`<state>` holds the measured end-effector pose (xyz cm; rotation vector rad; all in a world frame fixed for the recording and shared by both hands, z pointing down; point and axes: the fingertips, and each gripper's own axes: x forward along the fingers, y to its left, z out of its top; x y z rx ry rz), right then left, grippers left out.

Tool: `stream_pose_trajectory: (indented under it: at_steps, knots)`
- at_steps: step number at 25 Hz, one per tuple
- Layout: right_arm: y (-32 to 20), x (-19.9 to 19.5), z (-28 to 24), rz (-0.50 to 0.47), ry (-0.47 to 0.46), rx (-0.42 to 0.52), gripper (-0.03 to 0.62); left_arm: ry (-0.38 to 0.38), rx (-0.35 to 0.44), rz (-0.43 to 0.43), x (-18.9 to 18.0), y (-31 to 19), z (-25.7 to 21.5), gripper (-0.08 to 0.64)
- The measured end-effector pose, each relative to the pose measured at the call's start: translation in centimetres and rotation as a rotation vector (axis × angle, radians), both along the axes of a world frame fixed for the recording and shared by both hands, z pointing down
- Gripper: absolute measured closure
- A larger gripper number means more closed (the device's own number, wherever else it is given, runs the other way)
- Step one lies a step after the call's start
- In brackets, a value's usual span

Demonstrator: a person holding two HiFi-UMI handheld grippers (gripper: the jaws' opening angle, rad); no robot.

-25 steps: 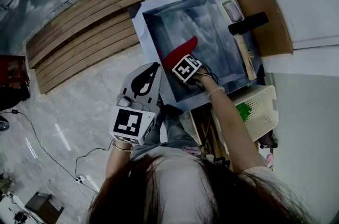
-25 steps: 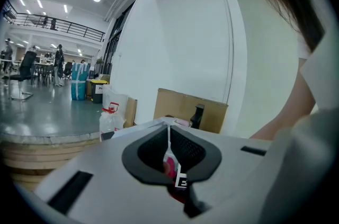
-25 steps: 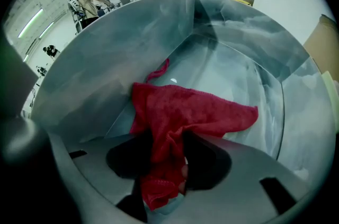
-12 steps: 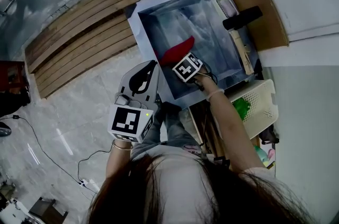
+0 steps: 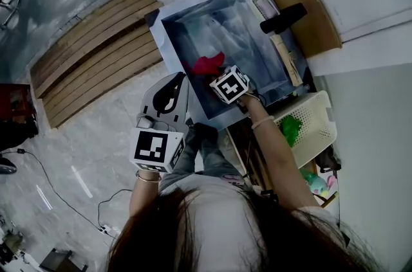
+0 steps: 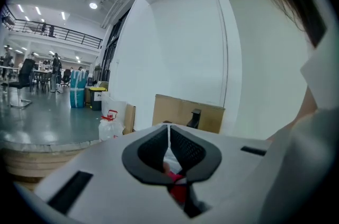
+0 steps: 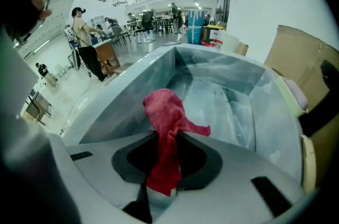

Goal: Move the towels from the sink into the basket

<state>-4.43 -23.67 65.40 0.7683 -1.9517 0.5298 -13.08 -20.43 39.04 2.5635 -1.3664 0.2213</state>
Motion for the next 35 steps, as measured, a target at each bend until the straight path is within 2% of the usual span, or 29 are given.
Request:
stream_pose_trajectory:
  at_steps: [17,24,35]
  knots:
    - [1.0,1.8,-9.9,0.161,-0.178,0.223,0.486,0.001,0.057,0.068,2.9,1.6,-3.4,0.543]
    - [2.3,2.7,-13.6,0.173,-0.220,0.280,0.486,-0.011,0.080,0.102,4.3,2.6,-4.6,0.543]
    - [5.0,5.5,-18.2,0.279,-0.288,0.384,0.486,0.011,0.097,0.213,8.0,4.7,-6.1,0.543]
